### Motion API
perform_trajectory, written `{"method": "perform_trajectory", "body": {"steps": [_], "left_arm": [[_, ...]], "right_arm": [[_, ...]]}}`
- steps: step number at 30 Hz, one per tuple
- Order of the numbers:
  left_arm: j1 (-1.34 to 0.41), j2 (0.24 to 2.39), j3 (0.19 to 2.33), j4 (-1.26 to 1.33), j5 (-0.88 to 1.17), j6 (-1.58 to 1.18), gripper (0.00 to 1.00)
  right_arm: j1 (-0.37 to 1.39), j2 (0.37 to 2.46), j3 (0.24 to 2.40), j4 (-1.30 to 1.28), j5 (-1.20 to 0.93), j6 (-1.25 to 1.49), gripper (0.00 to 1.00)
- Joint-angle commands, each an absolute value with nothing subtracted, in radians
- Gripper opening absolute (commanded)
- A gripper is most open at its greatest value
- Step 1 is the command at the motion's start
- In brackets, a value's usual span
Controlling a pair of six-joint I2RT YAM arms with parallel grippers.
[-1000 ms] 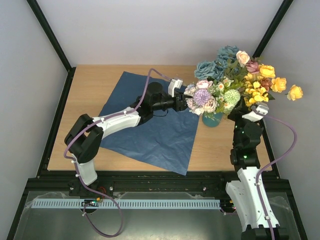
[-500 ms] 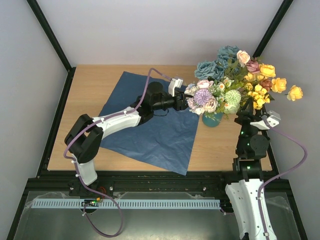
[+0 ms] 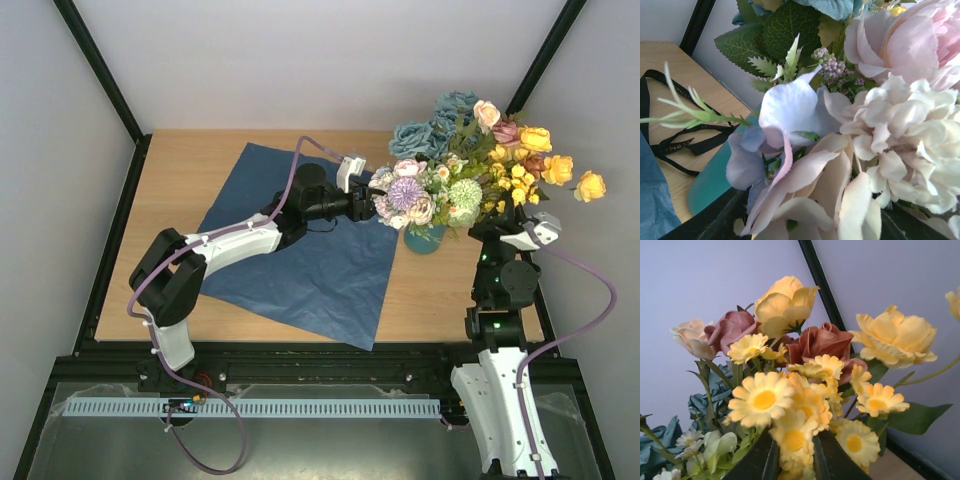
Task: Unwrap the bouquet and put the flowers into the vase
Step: Insert the fake flower into the vase.
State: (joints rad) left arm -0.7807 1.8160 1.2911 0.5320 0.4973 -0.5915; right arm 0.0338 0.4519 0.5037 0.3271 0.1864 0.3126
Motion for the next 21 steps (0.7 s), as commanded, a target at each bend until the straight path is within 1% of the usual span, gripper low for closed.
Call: {"method": "perform_trajectory", "body": {"steps": [1, 2, 3, 14, 21], "left_arm": [[-0.788, 1.819, 1.320, 0.550, 0.504, -0.582, 0.51], [-0.788, 1.819, 1.321, 0.550, 0.503, -0.582, 0.51], [-0.788, 1.819, 1.320, 0.549, 0.503, -0.581, 0.51], [-0.792, 1.828, 1.326, 0.552, 0.501, -0.581, 0.51], [-0.795, 1.834, 1.328, 0.551, 0.501, -0.583, 0.51]], "right_arm": [[0.034, 0.449, 0.489, 0.370, 0.170, 0.288, 0.08], [0.035, 0.449, 0.482, 0.371, 0.169, 0.281, 0.02], [0.035, 0.451, 0.478, 0.372, 0.167, 0.275, 0.02], [0.034, 0.510, 0.423, 0.363, 0.108, 0.263, 0.01], [0.034, 0.494, 0.437, 0.327, 0.143, 0.261, 0.01]]}}
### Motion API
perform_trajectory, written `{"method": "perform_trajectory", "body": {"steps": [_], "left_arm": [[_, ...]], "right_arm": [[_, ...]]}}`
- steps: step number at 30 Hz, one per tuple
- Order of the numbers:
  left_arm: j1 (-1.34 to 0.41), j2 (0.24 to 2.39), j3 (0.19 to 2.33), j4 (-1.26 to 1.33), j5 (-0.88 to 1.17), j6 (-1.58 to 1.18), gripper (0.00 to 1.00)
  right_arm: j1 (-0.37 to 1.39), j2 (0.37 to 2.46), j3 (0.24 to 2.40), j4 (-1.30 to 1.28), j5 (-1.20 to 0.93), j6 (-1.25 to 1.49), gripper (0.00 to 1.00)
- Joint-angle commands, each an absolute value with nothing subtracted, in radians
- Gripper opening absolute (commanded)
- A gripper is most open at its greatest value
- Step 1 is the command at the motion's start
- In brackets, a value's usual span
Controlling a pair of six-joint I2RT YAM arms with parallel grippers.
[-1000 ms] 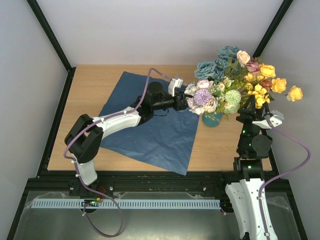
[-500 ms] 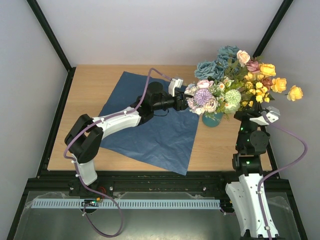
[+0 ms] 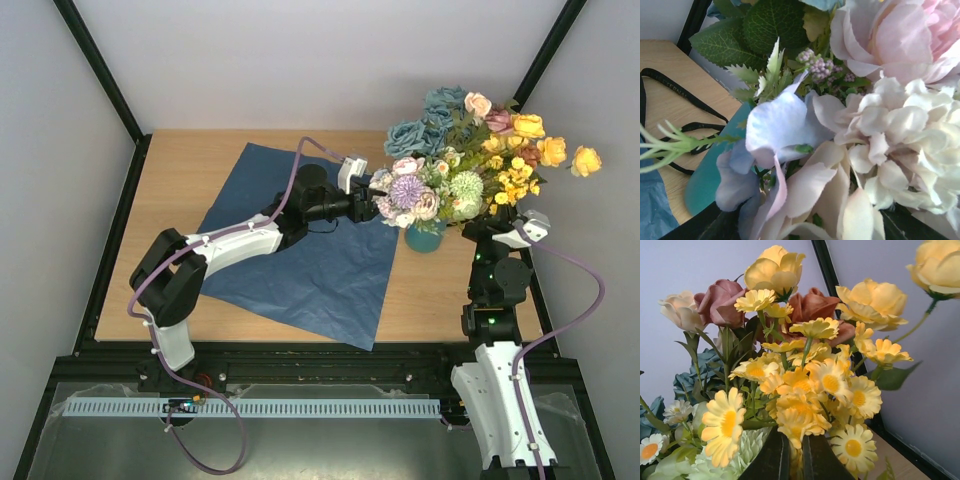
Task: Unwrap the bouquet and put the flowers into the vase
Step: Insert the fake flower into the vase.
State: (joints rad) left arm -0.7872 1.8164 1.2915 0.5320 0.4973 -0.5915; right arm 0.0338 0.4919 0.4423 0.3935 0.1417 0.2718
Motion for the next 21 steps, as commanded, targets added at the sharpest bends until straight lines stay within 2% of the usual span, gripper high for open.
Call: {"method": "perform_trajectory", "body": {"steps": [1, 14, 18, 21], "left_arm": [[-0.795, 1.833, 1.327, 0.550, 0.500, -0.584, 0.51], [-0.805, 1.826, 1.334, 0.540, 0.491, -0.594, 0.51], [-0.803, 1.813, 1.331, 0.513, 0.471, -0.587, 0.53], [-0.796, 1.786, 1.315, 0.492, 0.457, -0.589, 0.59]], "right_arm": [[0.034, 0.490, 0.445, 0.312, 0.160, 0.269, 0.02], [0.035, 0.393, 0.545, 0.103, 0.311, 0.353, 0.42], [0.034, 0.357, 0.579, 0.009, 0.273, 0.394, 0.50], [0.035, 0.333, 0.613, -0.073, 0.213, 0.429, 0.53]]}}
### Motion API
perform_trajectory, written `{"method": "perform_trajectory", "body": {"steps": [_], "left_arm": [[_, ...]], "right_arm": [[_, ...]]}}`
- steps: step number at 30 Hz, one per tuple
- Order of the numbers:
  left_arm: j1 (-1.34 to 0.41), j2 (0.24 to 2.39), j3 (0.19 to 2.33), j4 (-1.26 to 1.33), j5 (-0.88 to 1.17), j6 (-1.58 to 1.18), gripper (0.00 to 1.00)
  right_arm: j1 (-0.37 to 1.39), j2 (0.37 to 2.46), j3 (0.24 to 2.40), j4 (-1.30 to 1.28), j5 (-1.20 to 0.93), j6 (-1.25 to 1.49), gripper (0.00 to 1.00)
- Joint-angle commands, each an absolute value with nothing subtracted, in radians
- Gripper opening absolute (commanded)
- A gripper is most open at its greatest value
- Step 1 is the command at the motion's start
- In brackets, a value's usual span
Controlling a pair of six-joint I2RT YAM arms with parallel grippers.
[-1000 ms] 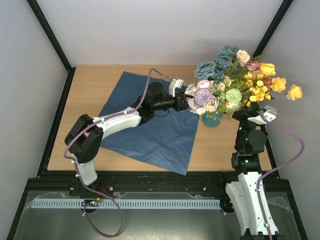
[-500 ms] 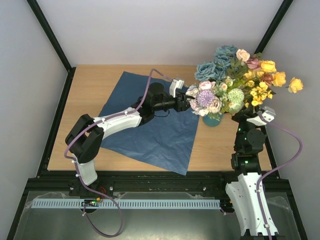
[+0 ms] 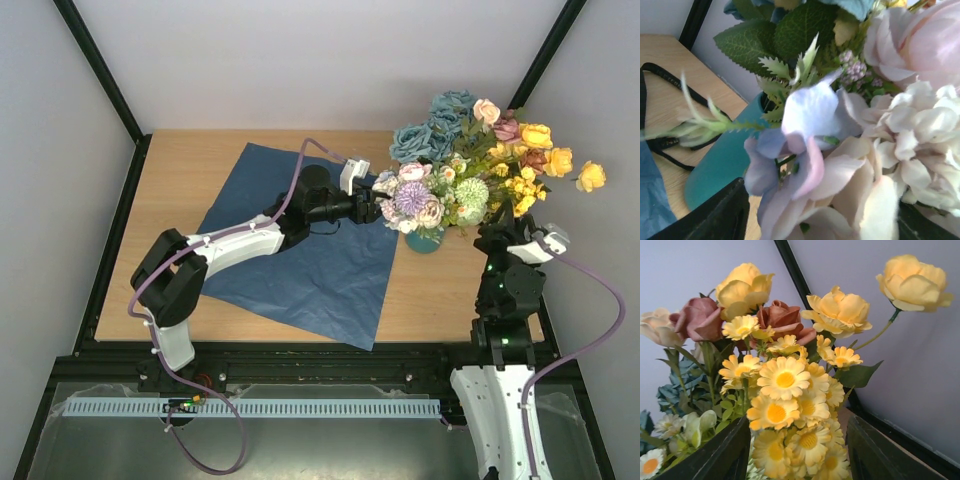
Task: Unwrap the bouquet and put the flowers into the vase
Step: Insert the fake flower into the vase, then reset both arms
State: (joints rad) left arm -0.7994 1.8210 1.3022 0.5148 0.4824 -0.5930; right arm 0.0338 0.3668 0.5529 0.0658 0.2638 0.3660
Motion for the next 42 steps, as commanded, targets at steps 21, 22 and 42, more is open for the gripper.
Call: {"method": "perform_trajectory", "body": {"steps": [21, 22, 42], "left_arm": [[-0.769, 1.080, 1.101, -0.141, 0.102, -0.473, 0.99], [-0.772, 1.031, 1.091, -0.190, 0.105, -0.477, 0.99], [-0.781, 0.518, 0.769, -0.306, 0.128, -0.557, 0.99]], "right_arm": [[0.117, 0.294, 0.971, -0.576, -0.543, 0.445, 0.99], [0.133, 0.285, 0.960, -0.552, -0.575, 0.449, 0.99], [0.195, 0.199, 0.811, -0.504, -0.605, 0.485, 0.99]]}}
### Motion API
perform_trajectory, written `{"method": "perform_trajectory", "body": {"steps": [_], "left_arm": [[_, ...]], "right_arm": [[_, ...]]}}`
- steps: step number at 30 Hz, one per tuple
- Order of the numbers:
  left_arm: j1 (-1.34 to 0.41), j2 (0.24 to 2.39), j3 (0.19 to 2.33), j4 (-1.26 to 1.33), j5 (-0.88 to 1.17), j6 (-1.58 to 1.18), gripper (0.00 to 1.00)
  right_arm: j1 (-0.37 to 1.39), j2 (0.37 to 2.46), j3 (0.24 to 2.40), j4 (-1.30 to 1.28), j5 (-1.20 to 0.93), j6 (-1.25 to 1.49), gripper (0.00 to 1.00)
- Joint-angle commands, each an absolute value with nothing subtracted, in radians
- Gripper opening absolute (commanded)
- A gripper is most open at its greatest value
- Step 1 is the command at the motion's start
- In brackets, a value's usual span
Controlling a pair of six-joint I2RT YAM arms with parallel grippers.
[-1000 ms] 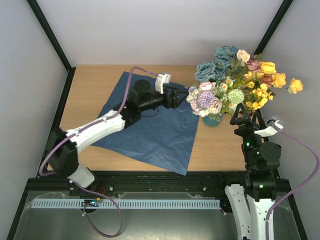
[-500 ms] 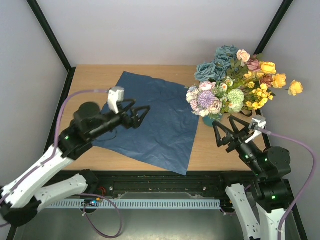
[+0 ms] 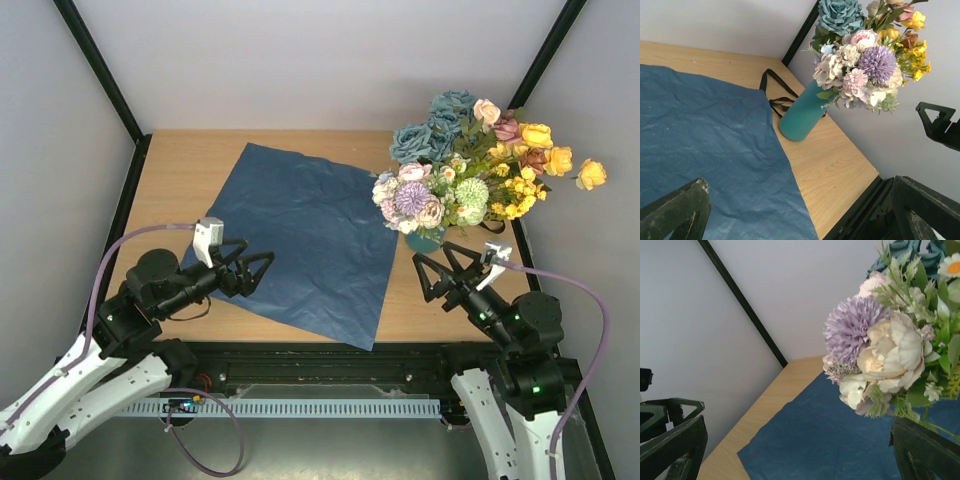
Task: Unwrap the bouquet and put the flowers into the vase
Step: Reset both arms
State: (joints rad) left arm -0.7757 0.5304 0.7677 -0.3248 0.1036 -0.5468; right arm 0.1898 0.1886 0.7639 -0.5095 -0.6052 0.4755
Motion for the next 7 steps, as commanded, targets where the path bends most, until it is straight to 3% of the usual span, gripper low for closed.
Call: {"method": "perform_trajectory", "body": {"steps": [1, 7], "left_arm": [[-0.781, 0.515, 0.769, -0.307, 0.128, -0.556, 0.99], [-0.781, 0.502, 0.757, -0.303, 0.125, -0.560, 1.00]], "right_arm": [[0.194, 0.197, 0.811, -0.502, -0.609, 0.489, 0.99], [0.193, 0.192, 0.790, -0.485, -0.617, 0.503, 0.99]]}}
